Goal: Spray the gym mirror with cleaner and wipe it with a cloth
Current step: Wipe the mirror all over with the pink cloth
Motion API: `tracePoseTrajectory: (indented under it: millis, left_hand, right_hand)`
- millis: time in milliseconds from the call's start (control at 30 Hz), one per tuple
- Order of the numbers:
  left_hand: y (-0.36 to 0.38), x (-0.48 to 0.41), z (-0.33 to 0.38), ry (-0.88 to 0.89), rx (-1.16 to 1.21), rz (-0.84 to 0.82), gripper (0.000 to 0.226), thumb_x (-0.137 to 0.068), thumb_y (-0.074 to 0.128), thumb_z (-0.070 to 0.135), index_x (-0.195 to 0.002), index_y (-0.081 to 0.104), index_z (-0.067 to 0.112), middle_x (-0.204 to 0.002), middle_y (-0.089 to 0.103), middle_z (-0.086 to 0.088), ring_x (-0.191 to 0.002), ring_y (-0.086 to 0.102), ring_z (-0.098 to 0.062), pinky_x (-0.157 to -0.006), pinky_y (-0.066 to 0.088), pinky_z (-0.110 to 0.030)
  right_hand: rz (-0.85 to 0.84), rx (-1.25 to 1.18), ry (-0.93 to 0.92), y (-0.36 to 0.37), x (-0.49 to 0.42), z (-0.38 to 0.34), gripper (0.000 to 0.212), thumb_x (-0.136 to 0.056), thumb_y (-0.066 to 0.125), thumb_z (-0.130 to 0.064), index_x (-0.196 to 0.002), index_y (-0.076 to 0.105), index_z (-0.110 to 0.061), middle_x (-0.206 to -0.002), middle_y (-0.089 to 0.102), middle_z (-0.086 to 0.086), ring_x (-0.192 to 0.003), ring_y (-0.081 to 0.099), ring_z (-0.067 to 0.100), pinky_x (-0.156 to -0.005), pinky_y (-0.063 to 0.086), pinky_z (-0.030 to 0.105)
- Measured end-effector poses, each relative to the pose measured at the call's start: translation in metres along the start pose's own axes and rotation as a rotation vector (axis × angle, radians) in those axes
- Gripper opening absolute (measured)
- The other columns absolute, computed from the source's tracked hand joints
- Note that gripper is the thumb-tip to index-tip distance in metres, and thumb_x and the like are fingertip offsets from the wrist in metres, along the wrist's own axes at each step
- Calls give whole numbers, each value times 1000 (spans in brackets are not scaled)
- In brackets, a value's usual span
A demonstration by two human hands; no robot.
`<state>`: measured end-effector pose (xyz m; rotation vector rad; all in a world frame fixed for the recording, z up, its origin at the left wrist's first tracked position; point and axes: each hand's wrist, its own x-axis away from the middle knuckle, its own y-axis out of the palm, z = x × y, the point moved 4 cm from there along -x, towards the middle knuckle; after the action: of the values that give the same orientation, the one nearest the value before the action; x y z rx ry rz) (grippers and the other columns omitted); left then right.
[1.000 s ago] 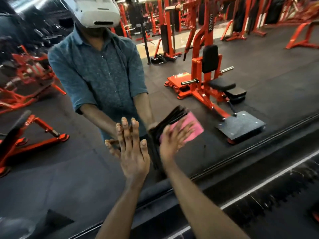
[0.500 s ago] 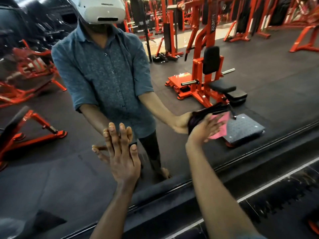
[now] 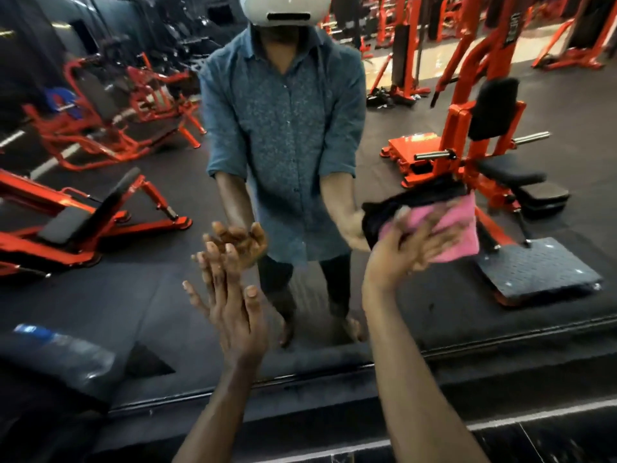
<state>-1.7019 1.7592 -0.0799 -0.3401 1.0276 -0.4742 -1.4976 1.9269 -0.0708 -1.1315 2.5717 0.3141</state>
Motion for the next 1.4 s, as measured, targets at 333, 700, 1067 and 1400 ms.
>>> tracePoseTrajectory:
  millis: [333, 700, 1067, 1400]
  left_hand:
    - [-28, -21, -68, 41, -145, -55, 62, -109, 19, 44, -166, 21, 20, -175, 8, -2, -162, 3, -24, -120, -1, -74]
    - [-28, -26, -81, 130, -76, -130, 60, -110, 9, 47, -167, -2, 31, -175, -5, 5, -162, -1, -21, -121, -7, -72]
    - [-57, -26, -95, 146, 48, 11, 59, -107, 35, 35, -162, 31, 14, -174, 10, 8, -161, 13, -22, -126, -1, -63]
    - [-99, -82, -186, -32, -187, 275, 64, -107, 30, 38, -166, 5, 33, -171, 12, -21, -161, -5, -24, -115, -3, -78]
  right_hand:
    - [-494, 312, -430, 33, 218, 58, 71, -103, 34, -67, -164, 15, -38, -172, -3, 20, -157, 1, 49, -121, 12, 65]
    - [-108, 154, -278, 62, 127, -80, 75, -102, 29, -69, -164, 15, -28, -173, 3, 16, -159, -3, 43, -122, 6, 71]
    - [-301, 394, -305, 36, 193, 38, 74, -103, 29, -70, -166, 7, -36, -171, 5, 24, -156, 5, 50, -116, 21, 74]
    - [-242, 281, -598, 100, 233, -139, 75, -98, 36, -65, -164, 17, -36, -174, 0, 12, -158, -2, 44, -118, 2, 70]
